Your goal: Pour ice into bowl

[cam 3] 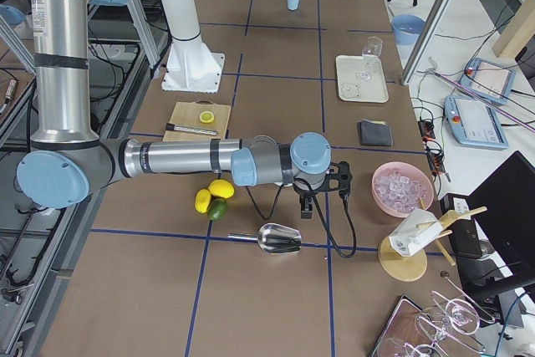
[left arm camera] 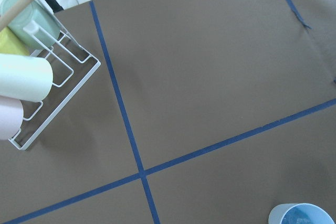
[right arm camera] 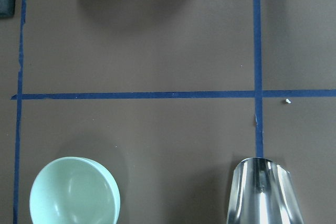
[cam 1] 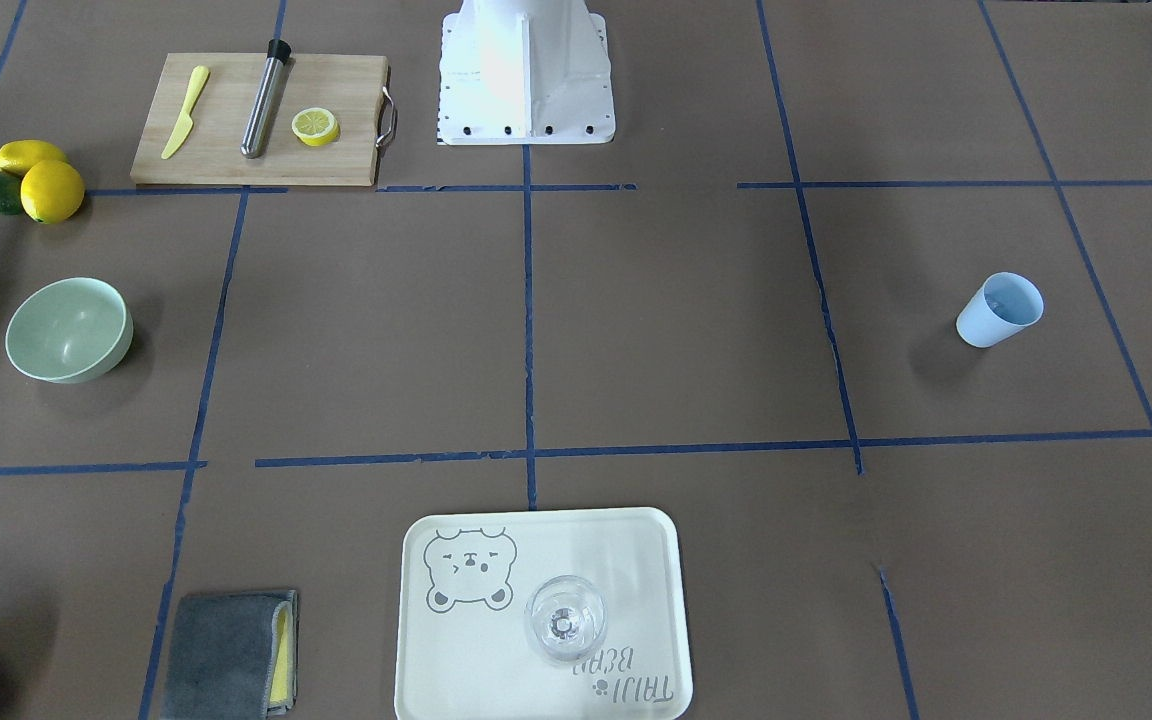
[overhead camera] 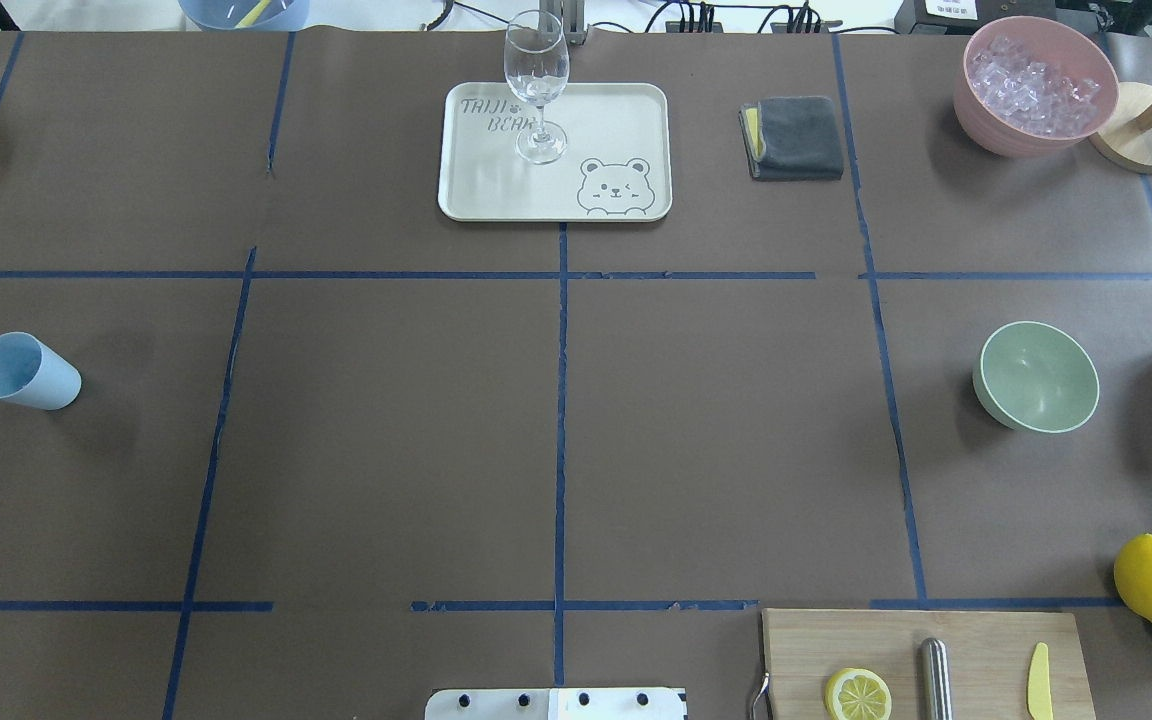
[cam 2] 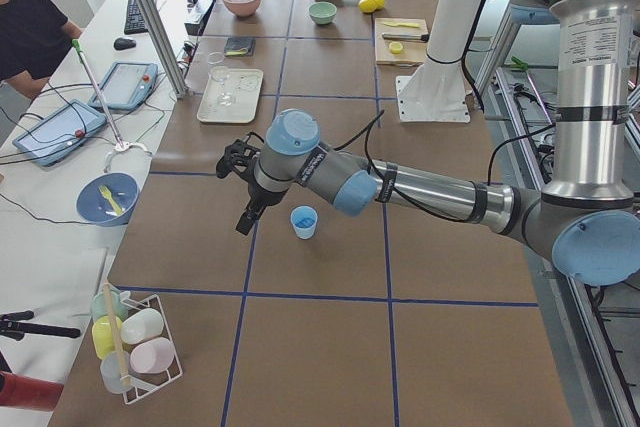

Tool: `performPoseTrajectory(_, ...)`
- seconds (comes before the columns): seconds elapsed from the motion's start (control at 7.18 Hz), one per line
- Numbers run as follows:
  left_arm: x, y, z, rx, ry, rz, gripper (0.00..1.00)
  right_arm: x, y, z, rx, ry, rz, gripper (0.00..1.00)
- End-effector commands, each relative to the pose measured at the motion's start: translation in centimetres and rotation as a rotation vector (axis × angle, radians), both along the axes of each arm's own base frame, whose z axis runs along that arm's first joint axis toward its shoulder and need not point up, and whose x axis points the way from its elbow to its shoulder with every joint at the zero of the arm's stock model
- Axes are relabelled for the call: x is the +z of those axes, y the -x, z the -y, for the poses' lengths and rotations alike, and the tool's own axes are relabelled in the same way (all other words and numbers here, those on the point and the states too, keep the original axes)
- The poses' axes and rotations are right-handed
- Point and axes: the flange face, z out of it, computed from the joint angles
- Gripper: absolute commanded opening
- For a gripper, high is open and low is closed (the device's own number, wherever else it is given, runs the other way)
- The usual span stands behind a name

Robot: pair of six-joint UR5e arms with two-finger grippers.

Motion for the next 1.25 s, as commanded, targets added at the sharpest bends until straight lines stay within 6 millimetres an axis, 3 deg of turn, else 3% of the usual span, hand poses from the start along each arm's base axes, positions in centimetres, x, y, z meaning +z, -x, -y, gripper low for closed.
performPoseTrajectory(0.0, -1.4, -4.6, -3.2, -0.092, -0.028, -0.008, 1.00, -1.3, 5.9, 0.4, 0.058, 0.040, -0.010, 1.00)
performPoseTrajectory(0.28, -1.9, -5.4, -5.9, -0.123, -0.048, -0.031, 1.00, -0.3, 10.6, -2.5, 0.112, 0.017, -0.011, 1.00)
performPoseTrajectory(0.7, -2.2, -5.6, -5.8, -0.155, -0.068, -0.024, 1.00, 1.2, 17.5, -5.5, 0.134, 0.018, -0.007, 1.00)
performPoseTrajectory(0.84, -2.1, -5.7, -6.0, -0.154, -0.067, -0.025, 1.00, 2.6, 19.6, -6.1, 0.113, 0.009, -0.035, 1.00)
performPoseTrajectory(1.11, -1.6, -5.4, -7.0, -0.161, -0.082, -0.036, 1.00, 3.7, 21.3, -6.7, 0.091, 0.011, -0.063, 1.00)
